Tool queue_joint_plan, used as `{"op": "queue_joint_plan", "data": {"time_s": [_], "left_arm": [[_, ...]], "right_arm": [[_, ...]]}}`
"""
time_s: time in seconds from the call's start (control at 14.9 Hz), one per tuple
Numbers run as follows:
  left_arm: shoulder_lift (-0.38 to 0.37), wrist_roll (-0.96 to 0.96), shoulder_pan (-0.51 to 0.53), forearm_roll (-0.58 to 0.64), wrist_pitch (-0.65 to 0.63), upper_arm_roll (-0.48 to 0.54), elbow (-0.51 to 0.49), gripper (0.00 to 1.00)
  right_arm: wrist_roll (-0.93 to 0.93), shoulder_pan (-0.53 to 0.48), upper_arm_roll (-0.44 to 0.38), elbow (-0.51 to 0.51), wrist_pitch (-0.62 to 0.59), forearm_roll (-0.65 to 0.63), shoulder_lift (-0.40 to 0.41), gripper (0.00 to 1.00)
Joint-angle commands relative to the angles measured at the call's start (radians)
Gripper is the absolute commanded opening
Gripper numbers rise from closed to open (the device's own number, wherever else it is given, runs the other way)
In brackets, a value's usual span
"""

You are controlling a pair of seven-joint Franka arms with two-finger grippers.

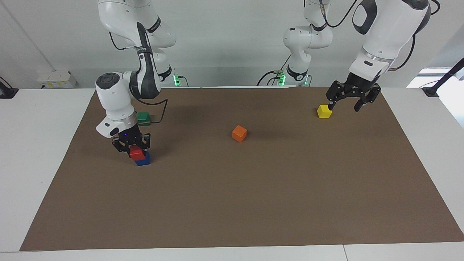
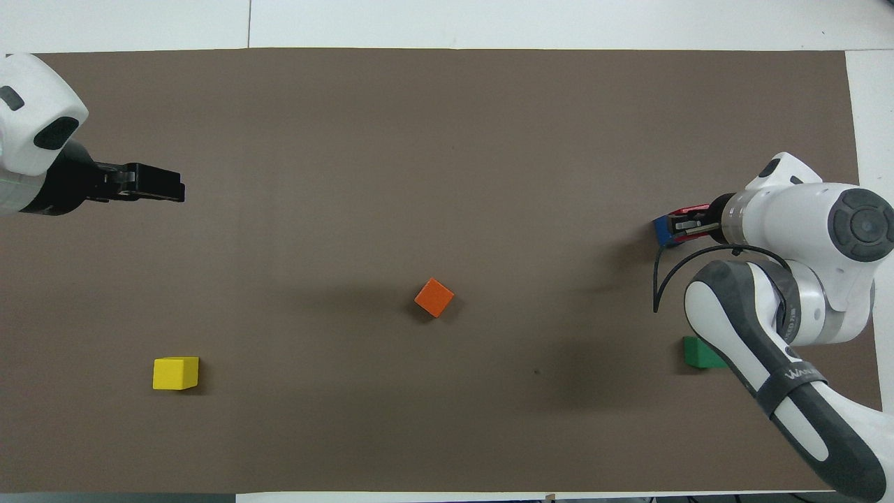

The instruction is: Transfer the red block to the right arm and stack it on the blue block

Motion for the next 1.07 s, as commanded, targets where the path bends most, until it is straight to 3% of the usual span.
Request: {"op": "queue_joint_plan", "data": {"time_s": [0.0, 0.2, 0.34, 1.01], "left_arm": [[-0.043, 0.001, 0.019, -0.007, -0.074, 0.0, -0.009, 1.0], [-0.043, -0.002, 0.021, -0.005, -0.067, 0.0, -0.011, 1.0], [-0.045, 0.0, 0.041, -0.005, -0.081, 0.005, -0.014, 1.0], [-0.046, -0.002, 0.041, -0.005, -0.082, 0.005, -0.015, 1.0]], "right_arm": [[-0.017, 0.001, 0.002, -0.006, 0.01, 0.027, -0.002, 0.51], [-0.018, 0.001, 0.002, -0.006, 0.01, 0.027, -0.002, 0.85], [-0.018, 0.001, 0.002, -0.006, 0.01, 0.027, -0.002, 1.0], [-0.018, 0.001, 0.002, -0.001, 0.003, 0.027, -0.002, 1.0]]}}
